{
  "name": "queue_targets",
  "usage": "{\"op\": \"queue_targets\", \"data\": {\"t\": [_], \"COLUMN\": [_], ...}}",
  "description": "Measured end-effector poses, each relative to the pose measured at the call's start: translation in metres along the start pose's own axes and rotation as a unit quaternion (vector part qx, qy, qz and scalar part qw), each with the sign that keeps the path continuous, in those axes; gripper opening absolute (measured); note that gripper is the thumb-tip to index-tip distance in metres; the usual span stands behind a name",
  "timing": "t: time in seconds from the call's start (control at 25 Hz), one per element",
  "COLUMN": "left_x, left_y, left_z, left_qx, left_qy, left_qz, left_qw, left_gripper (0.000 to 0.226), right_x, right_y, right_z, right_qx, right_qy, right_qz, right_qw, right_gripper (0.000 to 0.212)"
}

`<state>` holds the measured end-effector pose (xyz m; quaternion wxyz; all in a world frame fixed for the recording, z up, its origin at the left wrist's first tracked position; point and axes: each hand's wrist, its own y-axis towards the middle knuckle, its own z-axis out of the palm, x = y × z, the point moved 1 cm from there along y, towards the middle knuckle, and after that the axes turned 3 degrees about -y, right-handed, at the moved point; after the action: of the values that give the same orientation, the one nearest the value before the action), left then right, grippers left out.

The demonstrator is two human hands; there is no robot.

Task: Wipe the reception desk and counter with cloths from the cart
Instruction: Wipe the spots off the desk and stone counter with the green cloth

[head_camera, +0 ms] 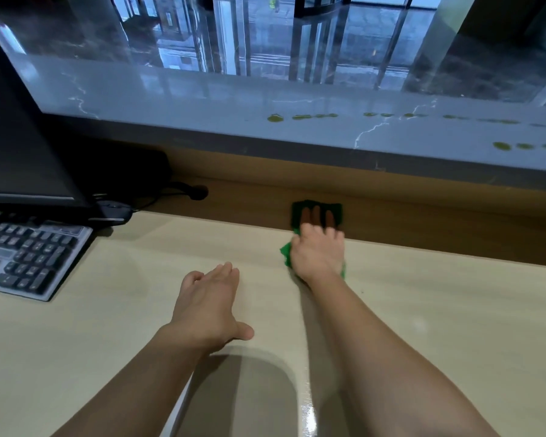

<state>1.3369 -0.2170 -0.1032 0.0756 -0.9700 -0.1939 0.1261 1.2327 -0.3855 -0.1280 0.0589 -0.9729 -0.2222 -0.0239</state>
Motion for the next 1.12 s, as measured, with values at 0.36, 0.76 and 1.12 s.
{"op": "queue_targets", "data": {"t": [0.36, 0.76, 1.12], "left_x": [-0.013, -0.014, 0.002], "left_y": [0.009, 0.006, -0.007], "left_z": [-0.010, -0.012, -0.002], "left_qx": [0.025, 0.043, -0.004], "left_qy": [0.071, 0.064, -0.005], "left_qz": [-0.018, -0.028, -0.021], "left_qw": [0.997, 0.997, 1.000], "left_gripper": [0.062, 0.067, 0.103], "right_x": [0.059, -0.181, -0.011], "right_y": [0.028, 0.020, 0.017], "right_z": [-0.001, -0.018, -0.008], "right_qx": [0.077, 0.022, 0.038], "right_qy": [0.044, 0.009, 0.000], "right_qz": [-0.230, 0.123, 0.010], "right_qw": [0.969, 0.992, 0.999], "right_gripper": [0.054, 0.059, 0.067]}}
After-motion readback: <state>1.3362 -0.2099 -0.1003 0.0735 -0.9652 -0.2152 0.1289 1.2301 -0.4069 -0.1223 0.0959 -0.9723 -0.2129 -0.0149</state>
